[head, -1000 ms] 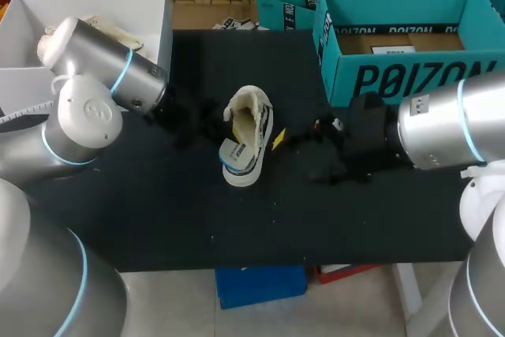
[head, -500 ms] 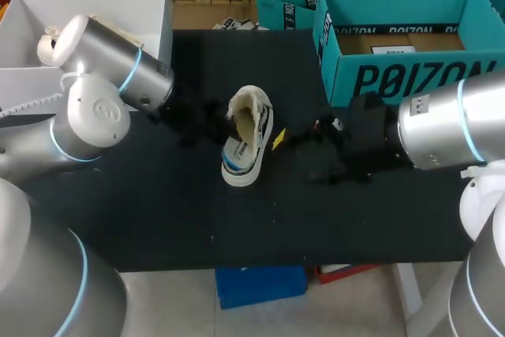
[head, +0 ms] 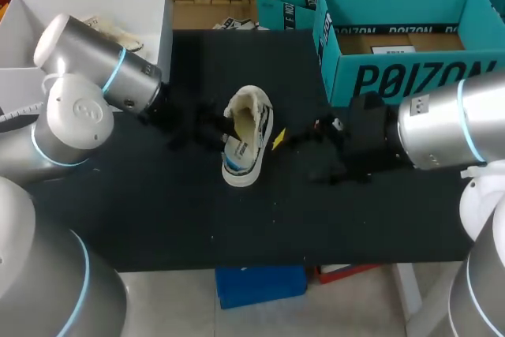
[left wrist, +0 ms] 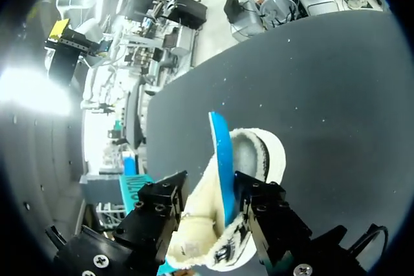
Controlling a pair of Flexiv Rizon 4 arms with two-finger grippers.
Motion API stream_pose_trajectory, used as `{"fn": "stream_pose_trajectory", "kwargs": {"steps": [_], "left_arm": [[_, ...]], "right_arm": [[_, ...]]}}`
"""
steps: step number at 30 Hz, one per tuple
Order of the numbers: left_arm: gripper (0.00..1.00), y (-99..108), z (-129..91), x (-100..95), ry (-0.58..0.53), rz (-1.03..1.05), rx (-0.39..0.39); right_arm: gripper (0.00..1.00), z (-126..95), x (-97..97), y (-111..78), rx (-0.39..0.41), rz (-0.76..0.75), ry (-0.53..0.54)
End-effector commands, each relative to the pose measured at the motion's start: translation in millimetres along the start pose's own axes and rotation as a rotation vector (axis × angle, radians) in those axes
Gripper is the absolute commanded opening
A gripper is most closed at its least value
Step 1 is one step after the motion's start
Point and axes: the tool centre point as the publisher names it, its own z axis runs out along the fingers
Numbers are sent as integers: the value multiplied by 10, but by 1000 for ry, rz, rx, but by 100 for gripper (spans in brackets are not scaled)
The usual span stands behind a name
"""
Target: Take the shoe out of the shoebox, open the shoe tongue, remove and reinsert the insole, then place the shoe into the shoebox
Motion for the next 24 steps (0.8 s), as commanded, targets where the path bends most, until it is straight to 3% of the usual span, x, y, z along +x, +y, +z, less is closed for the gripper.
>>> {"fn": "stream_pose_trajectory", "kwargs": {"steps": [1, 7, 10, 24], "left_arm": [[36, -83, -16, 33, 0, 0, 1], [27, -169, 40, 43, 21, 14, 47], [0, -166, 50, 48, 25, 14, 53], [0, -22, 133, 69, 39, 5, 41]], "right_arm": [[100, -2, 5, 4, 1, 0, -1], [100, -2, 5, 4, 1, 0, -1], [100, -2, 5, 4, 1, 0, -1], [100, -2, 5, 4, 1, 0, -1]]}}
